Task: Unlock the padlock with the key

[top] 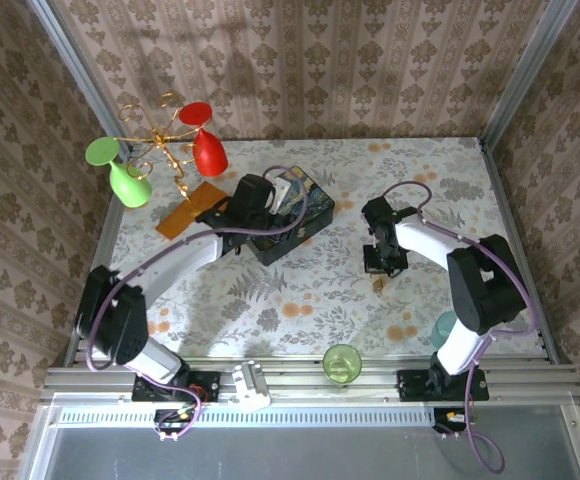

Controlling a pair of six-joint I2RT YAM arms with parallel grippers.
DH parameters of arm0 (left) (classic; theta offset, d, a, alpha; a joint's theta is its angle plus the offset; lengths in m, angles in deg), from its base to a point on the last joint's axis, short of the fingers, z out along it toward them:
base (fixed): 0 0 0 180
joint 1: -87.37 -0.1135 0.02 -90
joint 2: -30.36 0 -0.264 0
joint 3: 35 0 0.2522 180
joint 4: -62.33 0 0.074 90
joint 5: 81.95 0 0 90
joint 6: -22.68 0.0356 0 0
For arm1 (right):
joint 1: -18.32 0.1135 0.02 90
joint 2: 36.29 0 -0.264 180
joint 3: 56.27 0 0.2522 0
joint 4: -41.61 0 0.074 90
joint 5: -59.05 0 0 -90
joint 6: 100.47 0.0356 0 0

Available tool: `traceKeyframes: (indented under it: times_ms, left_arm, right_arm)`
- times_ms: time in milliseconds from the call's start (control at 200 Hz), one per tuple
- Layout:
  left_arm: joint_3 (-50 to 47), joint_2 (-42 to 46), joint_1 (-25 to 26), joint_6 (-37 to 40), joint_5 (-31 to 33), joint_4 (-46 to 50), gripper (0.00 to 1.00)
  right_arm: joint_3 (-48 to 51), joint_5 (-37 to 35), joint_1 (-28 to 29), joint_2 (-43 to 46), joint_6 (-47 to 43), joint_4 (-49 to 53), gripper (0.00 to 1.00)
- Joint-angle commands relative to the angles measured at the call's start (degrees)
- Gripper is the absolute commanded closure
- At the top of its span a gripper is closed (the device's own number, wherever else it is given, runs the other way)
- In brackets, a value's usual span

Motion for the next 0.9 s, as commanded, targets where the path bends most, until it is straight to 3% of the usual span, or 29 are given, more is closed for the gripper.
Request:
traceKeyframes:
  times_ms: [0, 15, 85, 155, 245, 315, 435, 495, 535, 650, 740, 825, 895]
  left_arm:
    - [-4.83, 5.24, 0.08, -3.19, -0.14, 3.95, 0.18]
    - [-5.5, 6.23, 0.06, -3.41, -0.08, 4.02, 0.18]
    - [-8.76, 10.53, -0.08, -4.37, 0.85, 4.22, 0.16]
    - [-11.96, 14.33, -0.56, -4.91, 2.1, 4.88, 0.16]
    - [-16.02, 18.8, -2.74, -6.34, 2.02, 5.88, 0.15]
    - [-19.55, 22.67, -5.52, -7.91, 2.25, 5.83, 0.14]
    - [-24.81, 30.46, -8.69, -8.22, 9.31, 6.74, 0.12]
    - [-27.72, 34.79, -9.87, -7.6, 15.01, 6.9, 0.07]
    - [-30.39, 37.75, -11.0, -6.66, 18.28, 5.32, 0.03]
    - [-40.95, 45.15, -16.78, 0.7, 25.93, -10.33, 0.0]
    - [-46.29, 44.15, -19.61, 7.71, 29.52, -23.76, 0.0]
    - [-46.52, 38.72, -22.95, 12.04, 26.77, -30.05, 0.0]
    - [-48.25, 32.45, -27.92, 10.71, 20.31, -39.48, 0.0]
  right_arm:
    - [-2.59, -1.05, -0.45, -2.38, -2.58, 6.29, 1.0]
    - [-2.81, -0.67, -0.62, -3.01, -2.66, 6.33, 0.99]
    - [-3.25, 0.54, -0.83, -4.69, -2.83, 5.42, 0.77]
    - [-3.49, 1.33, -0.89, -3.78, -2.74, 3.92, 0.74]
    - [-4.63, 1.74, -1.51, -1.33, -2.53, 3.4, 0.59]
    - [-6.58, -0.17, -1.75, 0.1, -2.77, 5.15, 0.54]
    - [-4.82, -3.89, -4.41, 6.59, -2.6, 0.67, 0.41]
    - [-1.75, -4.61, -7.1, 11.68, -3.4, -5.23, 0.13]
    - [1.1, -5.3, -9.08, 15.07, -4.27, -9.63, 0.01]
    - [9.72, -13.39, -12.97, 23.78, -7.96, -25.9, 0.0]
    - [18.06, -16.85, -14.09, 25.68, -12.88, -42.2, 0.0]
    - [22.46, -15.55, -15.28, 23.4, -14.99, -52.18, 0.0]
    - [28.16, -13.83, -15.76, 22.36, -15.96, -64.72, 0.0]
